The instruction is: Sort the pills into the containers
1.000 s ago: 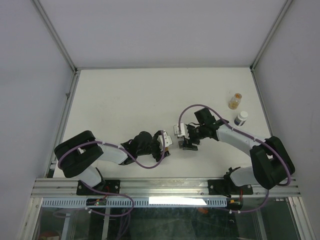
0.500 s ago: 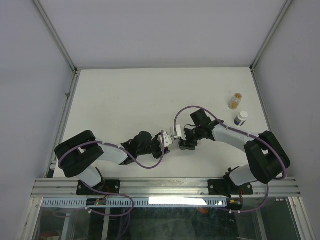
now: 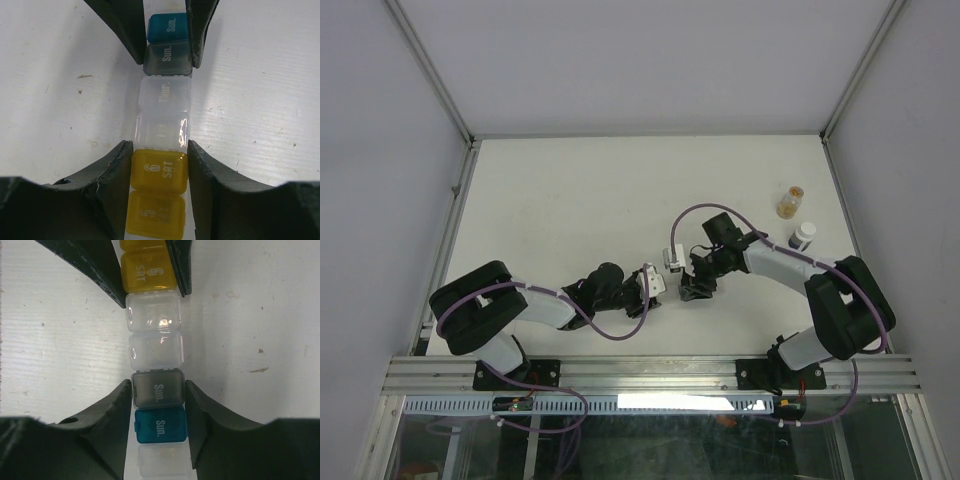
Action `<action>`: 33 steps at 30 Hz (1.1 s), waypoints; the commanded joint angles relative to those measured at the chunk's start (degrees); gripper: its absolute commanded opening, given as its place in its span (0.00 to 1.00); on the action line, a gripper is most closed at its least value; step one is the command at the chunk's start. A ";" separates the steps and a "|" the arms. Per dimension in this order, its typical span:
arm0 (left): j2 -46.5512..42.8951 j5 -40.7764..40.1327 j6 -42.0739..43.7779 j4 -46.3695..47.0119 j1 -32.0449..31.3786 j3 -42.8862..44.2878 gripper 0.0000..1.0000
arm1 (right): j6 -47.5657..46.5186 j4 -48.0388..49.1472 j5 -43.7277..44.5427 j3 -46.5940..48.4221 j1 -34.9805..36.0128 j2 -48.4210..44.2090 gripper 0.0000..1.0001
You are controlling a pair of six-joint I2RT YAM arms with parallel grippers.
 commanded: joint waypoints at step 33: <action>-0.73 4.02 2.68 -2.62 -0.59 2.50 0.33 | 22.19 11.42 10.64 1.71 -2.91 -1.16 0.47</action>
